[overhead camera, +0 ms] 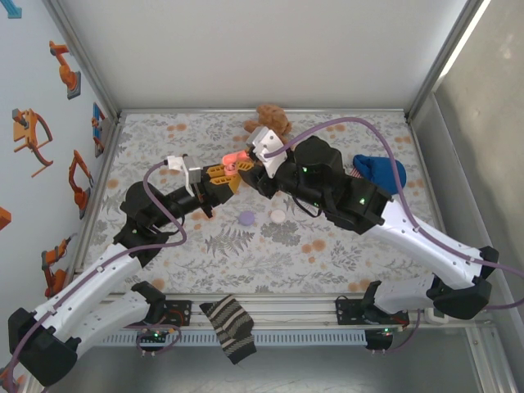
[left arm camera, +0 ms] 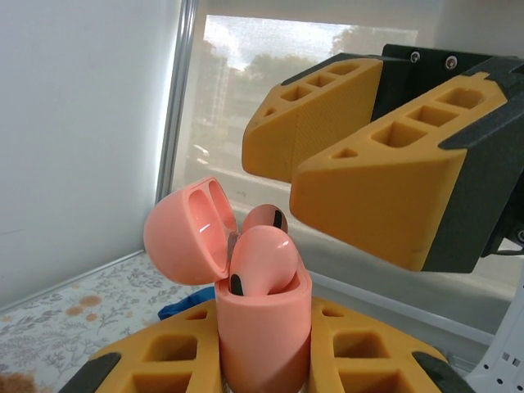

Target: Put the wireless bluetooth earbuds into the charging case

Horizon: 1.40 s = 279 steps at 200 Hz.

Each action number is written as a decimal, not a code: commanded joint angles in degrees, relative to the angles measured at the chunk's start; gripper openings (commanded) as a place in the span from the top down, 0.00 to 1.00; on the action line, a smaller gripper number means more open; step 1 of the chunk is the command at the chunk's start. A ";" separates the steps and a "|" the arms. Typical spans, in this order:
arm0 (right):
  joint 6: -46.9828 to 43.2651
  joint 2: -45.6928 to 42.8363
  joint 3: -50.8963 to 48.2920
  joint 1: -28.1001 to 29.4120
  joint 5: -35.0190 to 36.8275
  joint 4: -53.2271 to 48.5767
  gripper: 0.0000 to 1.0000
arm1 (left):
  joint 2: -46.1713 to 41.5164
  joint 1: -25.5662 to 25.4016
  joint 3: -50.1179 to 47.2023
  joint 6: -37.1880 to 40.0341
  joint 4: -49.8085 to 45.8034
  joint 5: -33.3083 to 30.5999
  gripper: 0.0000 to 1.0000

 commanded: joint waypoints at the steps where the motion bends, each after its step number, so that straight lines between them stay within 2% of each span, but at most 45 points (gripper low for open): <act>1: 0.77 -0.45 2.68 0.07 1.60 0.85 0.62 | -0.24 -0.52 -0.74 -0.54 3.13 0.42 1.00; 33: 1.63 -1.17 4.09 0.06 2.19 0.78 0.52 | -0.10 -0.52 -1.47 -0.53 3.94 0.46 1.00; 71: 4.45 -3.57 2.34 -0.67 5.42 0.90 0.27 | -0.38 -0.56 -3.01 -0.80 7.12 1.51 1.00; 92: 8.32 -5.92 0.13 -2.97 2.21 0.89 0.15 | -0.37 -0.55 -3.41 -0.72 8.69 2.37 1.00; 107: 14.06 -8.39 -2.16 -7.67 -3.52 1.13 0.08 | -0.07 -0.56 -3.55 -0.76 10.62 3.34 1.00; 134: 23.56 -12.11 -6.71 -16.41 -15.99 3.54 0.04 | 0.91 -0.65 -3.51 -1.45 13.93 4.42 1.00; 158: 28.12 -13.72 -10.32 -19.97 -24.56 7.37 0.03 | 1.54 -0.62 -4.28 -2.12 17.52 5.42 1.00; 180: 30.37 -13.43 -11.10 -20.40 -30.94 9.04 0.02 | 1.56 -0.46 -4.73 -1.86 17.89 5.25 1.00; 215: 36.29 -9.63 -9.19 -20.36 -39.16 10.58 0.02 | 3.38 0.26 -2.78 -3.04 18.28 9.46 1.00; 279: 40.65 -5.49 -5.97 -20.33 -44.57 7.82 0.02 | 5.89 1.02 -1.07 -4.65 20.84 10.53 1.00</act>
